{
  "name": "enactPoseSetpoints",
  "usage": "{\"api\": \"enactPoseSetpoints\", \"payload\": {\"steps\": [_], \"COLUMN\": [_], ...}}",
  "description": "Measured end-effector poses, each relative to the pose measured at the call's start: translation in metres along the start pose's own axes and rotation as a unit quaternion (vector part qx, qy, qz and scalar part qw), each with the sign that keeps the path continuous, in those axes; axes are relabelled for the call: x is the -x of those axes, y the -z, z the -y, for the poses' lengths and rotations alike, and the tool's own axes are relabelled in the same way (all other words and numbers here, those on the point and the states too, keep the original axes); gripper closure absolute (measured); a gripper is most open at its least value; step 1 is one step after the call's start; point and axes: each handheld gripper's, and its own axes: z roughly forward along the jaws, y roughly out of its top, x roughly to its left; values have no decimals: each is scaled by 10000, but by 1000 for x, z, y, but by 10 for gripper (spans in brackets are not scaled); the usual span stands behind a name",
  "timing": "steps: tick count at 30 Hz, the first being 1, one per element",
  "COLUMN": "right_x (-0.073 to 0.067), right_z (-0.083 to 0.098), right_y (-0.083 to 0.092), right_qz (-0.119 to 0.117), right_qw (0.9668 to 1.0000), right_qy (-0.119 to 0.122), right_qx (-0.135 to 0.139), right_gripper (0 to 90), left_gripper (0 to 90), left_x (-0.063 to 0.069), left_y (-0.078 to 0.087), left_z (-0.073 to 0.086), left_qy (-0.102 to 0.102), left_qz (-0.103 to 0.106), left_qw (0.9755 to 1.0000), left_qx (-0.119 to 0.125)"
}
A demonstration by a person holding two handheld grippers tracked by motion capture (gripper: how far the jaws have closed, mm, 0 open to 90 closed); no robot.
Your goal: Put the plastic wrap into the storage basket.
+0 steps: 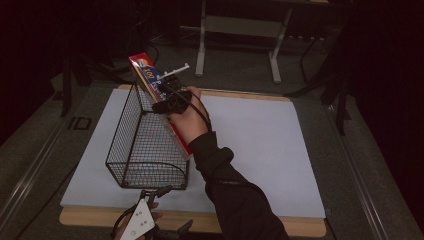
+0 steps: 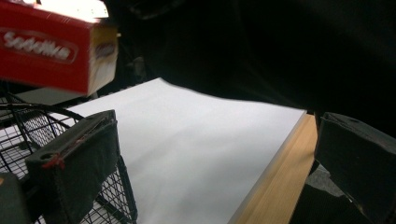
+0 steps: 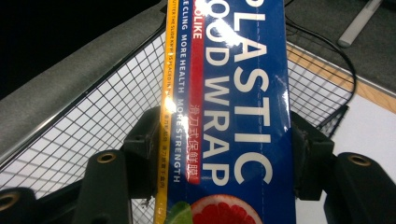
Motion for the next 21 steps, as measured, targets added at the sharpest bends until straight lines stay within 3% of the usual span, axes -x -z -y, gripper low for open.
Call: {"api": "enactPoseSetpoints", "payload": {"steps": [10,21], "right_x": [-23,-30], "right_z": [-5,3], "right_y": [-27,-52], "right_qz": [45,5], "right_qw": [9999,9999], "right_qy": [33,-86], "right_qx": [142,65], "right_gripper": [395,395], "left_gripper": [7,7], "left_x": [-1,1], "left_y": [1,2], "left_z": [0,0], "left_qy": [8,4], "left_qz": [-2,31], "left_qw": [10000,10000], "left_qx": [17,32]}}
